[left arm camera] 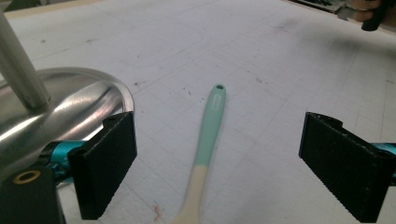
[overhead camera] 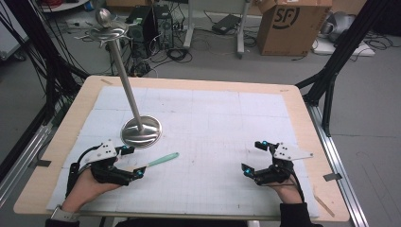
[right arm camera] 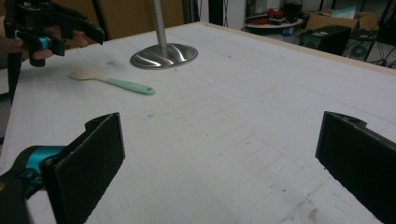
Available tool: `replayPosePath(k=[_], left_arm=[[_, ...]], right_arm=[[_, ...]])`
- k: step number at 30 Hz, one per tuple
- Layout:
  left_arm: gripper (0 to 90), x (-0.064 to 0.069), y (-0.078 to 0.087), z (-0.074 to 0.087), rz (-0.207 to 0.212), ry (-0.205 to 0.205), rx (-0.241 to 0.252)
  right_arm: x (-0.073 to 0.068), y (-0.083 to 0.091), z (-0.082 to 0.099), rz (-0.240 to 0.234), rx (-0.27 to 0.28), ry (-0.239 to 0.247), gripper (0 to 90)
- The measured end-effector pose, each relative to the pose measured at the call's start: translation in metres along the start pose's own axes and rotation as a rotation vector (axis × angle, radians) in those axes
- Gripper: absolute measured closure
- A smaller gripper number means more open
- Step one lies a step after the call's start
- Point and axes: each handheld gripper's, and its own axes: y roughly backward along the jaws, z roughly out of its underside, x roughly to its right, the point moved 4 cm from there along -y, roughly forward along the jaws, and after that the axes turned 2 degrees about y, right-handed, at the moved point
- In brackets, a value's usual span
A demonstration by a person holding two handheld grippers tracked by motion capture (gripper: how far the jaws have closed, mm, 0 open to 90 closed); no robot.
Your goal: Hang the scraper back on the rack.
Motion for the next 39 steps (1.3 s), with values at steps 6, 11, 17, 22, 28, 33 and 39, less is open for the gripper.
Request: replayPosePath(k=[6, 11, 17, 22, 28, 33, 39], left_arm=[[14.0, -0.001, -0.007, -0.001, -0.004, -0.133, -0.160], [15.0, -0.004, -0.011, -0.005, 0.080, -0.137, -0.238], [23.8, -0.011, -0.017, -0.008, 0.125, -0.135, -0.352], [23.6, -0.015, -0.023, -0.010, 0.126, -0.144, -0.440], [28.2, -0.016, -0.031, -0.010, 0.110, -0.208, -0.525], [37.8, -0.018, -0.033, -0.007, 0.113, -0.214, -0.588], [52.4, -0.022, -0.035, -0.005, 0.127, -0.193, -0.626]], right_arm=[[0.000, 0.000, 0.000, -0.001, -0.003, -0.001, 0.4], [-0.001, -0.001, 0.000, -0.003, -0.002, 0.006, 0.4], [-0.001, -0.001, 0.000, -0.002, -0.003, 0.009, 0.3], [-0.001, -0.003, 0.001, -0.003, -0.011, 0.009, 0.4], [-0.002, -0.002, 0.001, -0.004, -0.012, 0.006, 0.4], [-0.003, -0.005, 0.002, -0.007, -0.021, 0.013, 0.3], [-0.003, -0.005, 0.002, -0.006, -0.022, 0.012, 0.4]])
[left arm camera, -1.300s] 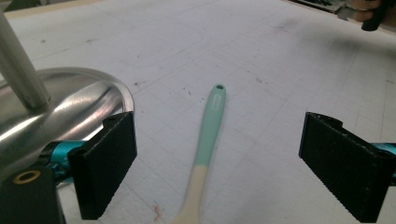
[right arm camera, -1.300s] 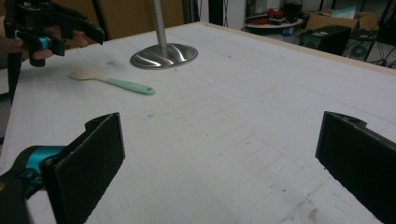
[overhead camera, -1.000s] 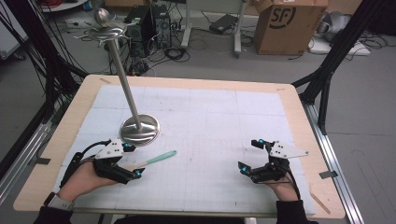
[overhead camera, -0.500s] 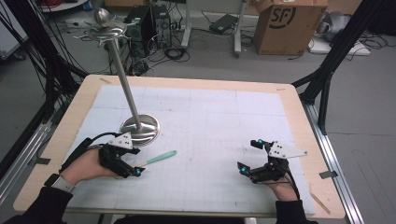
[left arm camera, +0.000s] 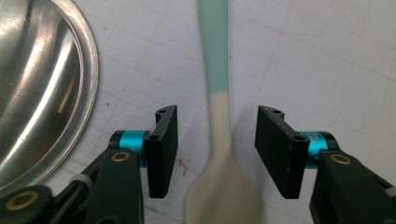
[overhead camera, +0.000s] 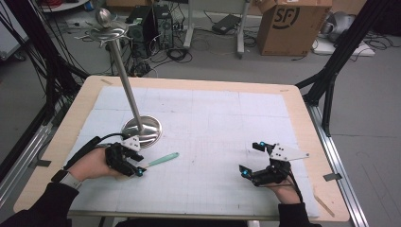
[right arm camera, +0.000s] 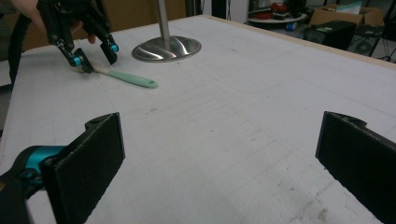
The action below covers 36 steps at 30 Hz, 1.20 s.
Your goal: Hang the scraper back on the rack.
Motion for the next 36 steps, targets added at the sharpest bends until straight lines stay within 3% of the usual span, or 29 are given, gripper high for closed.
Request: replayPosePath(k=[11, 19, 28, 36], left_arm=[[65.4, -0.004, -0.001, -0.001, -0.006, 0.021, -0.005], [74.1, 0.005, -0.002, -0.003, -0.019, -0.027, -0.015], [79.6, 0.005, -0.002, -0.003, -0.001, -0.020, -0.018], [80.7, 0.011, 0.000, -0.003, -0.050, -0.048, -0.014]], right_arm=[[0.001, 0.000, 0.000, 0.002, 0.002, 0.005, 0.3], [0.001, 0.001, 0.000, 0.002, 0.003, -0.002, 0.3], [0.001, 0.001, 0.000, 0.003, 0.005, 0.003, 0.4], [0.002, 0.003, -0.001, 0.003, 0.009, -0.003, 0.3]])
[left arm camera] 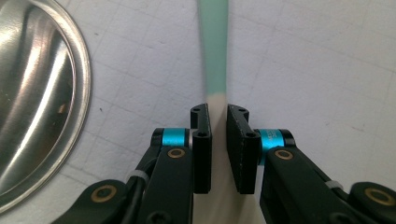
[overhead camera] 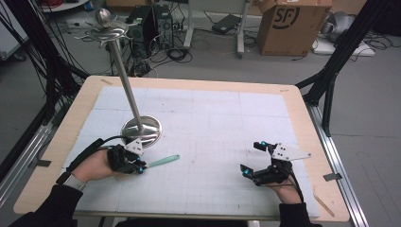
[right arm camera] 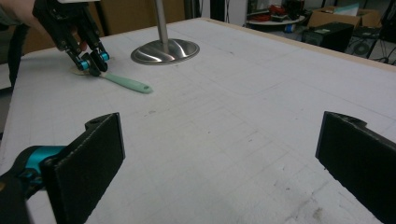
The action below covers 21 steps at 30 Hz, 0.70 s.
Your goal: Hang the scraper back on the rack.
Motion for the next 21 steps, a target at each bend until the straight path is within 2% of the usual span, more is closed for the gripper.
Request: replayPosePath(k=[2, 7, 12, 16, 18, 21], left_arm=[[80.7, 0.000, 0.004, 0.000, -0.015, 0.003, 0.009], [80.9, 0.000, 0.015, 0.003, -0.019, 0.056, 0.087], [81.0, 0.001, 0.023, 0.008, -0.032, 0.075, 0.124], [80.9, 0.005, 0.032, 0.010, -0.017, 0.091, 0.207], [80.9, 0.006, 0.036, 0.012, -0.031, 0.101, 0.236], [81.0, 0.005, 0.043, 0.017, -0.043, 0.147, 0.307]], right_arm=[[0.000, 0.001, 0.000, 0.001, 0.003, -0.002, 0.3], [0.000, 0.001, 0.000, 0.000, 0.000, -0.009, 0.3], [0.000, 0.000, 0.001, 0.002, -0.002, -0.001, 0.4], [0.000, 0.000, 0.001, 0.002, -0.001, -0.002, 0.4], [0.000, 0.000, 0.001, 0.001, -0.004, -0.007, 0.4], [0.000, -0.001, 0.001, 0.001, -0.005, -0.002, 0.3]])
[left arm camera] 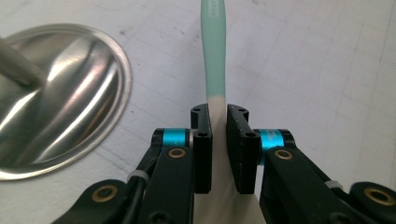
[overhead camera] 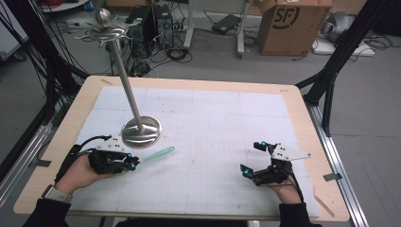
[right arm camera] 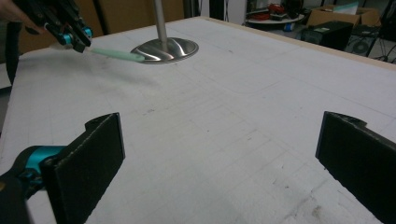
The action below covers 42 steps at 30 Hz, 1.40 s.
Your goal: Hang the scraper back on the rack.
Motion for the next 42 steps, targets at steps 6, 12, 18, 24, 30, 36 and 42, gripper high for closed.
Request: replayPosePath(k=[6, 12, 18, 24, 30, 36, 42], left_arm=[[80.9, -0.009, 0.024, 0.002, -0.024, 0.099, 0.187], [80.9, -0.019, 0.046, 0.004, -0.075, 0.140, 0.309], [80.9, -0.025, 0.070, 0.003, -0.113, 0.151, 0.391], [81.0, -0.030, 0.094, 0.003, -0.155, 0.152, 0.438], [80.9, -0.035, 0.122, 0.001, -0.222, 0.134, 0.450], [80.9, -0.040, 0.160, -0.007, -0.276, 0.126, 0.525], [80.9, -0.050, 0.184, -0.015, -0.314, 0.144, 0.588]], right_arm=[[0.000, 0.000, 0.000, 0.001, -0.003, 0.000, 0.4], [0.000, -0.001, 0.001, 0.004, -0.008, 0.002, 0.4], [0.000, -0.001, 0.001, 0.004, -0.011, 0.000, 0.4], [0.000, -0.001, 0.001, 0.004, -0.013, 0.001, 0.3], [0.000, -0.001, 0.001, 0.005, -0.016, -0.003, 0.3], [0.000, -0.002, 0.002, 0.007, -0.018, 0.001, 0.4], [0.000, -0.001, 0.001, 0.008, -0.014, 0.001, 0.3]])
